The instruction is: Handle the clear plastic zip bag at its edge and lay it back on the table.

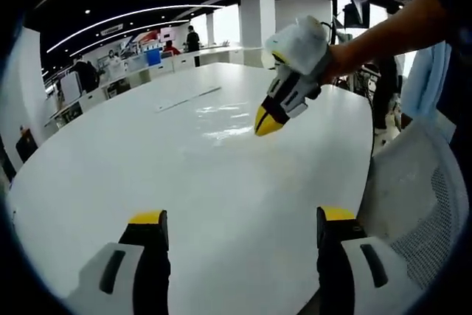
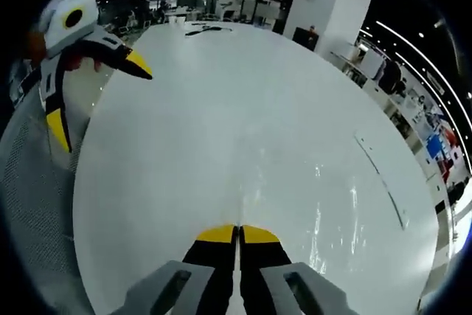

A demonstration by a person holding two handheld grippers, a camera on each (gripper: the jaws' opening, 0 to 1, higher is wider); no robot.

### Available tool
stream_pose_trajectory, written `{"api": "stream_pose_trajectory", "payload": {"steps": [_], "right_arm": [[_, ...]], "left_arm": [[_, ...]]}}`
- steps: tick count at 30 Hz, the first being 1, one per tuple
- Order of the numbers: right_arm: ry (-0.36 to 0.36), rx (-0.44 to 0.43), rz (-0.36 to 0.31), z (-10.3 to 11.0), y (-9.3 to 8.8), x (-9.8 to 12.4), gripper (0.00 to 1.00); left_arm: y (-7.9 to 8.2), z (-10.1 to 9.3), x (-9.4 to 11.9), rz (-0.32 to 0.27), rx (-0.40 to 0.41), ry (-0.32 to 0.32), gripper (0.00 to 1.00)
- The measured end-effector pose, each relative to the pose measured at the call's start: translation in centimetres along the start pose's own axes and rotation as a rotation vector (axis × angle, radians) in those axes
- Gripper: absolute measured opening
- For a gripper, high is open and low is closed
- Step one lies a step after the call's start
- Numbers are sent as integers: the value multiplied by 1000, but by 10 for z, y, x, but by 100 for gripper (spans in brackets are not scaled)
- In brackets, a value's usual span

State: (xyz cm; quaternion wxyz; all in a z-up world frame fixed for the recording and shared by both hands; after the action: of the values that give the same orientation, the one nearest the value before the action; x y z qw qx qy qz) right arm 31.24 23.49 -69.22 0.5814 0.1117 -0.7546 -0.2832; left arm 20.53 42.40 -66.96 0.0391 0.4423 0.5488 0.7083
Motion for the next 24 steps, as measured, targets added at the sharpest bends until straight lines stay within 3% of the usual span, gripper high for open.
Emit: {"api": "stream_pose_trajectory", "payload": {"steps": [24], "right_arm": [[22, 105, -42, 11, 9, 32, 0]], "left_arm": [[11, 2, -5, -7, -46, -23, 79]]}}
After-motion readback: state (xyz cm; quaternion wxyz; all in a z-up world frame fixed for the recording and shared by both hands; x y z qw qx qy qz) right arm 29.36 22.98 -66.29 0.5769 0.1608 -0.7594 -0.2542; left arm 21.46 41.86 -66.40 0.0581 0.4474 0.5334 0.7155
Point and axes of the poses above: the point that each gripper's makers call its tool centre point, and the gripper's own axes: x roughly backward along the fingers, z roughly to its left, y roughly out of its top, the point moved 6 cm from there along x, roughly backward along the fingers, and after that the axes turned 1 degree about z, right-handed, at the moved point
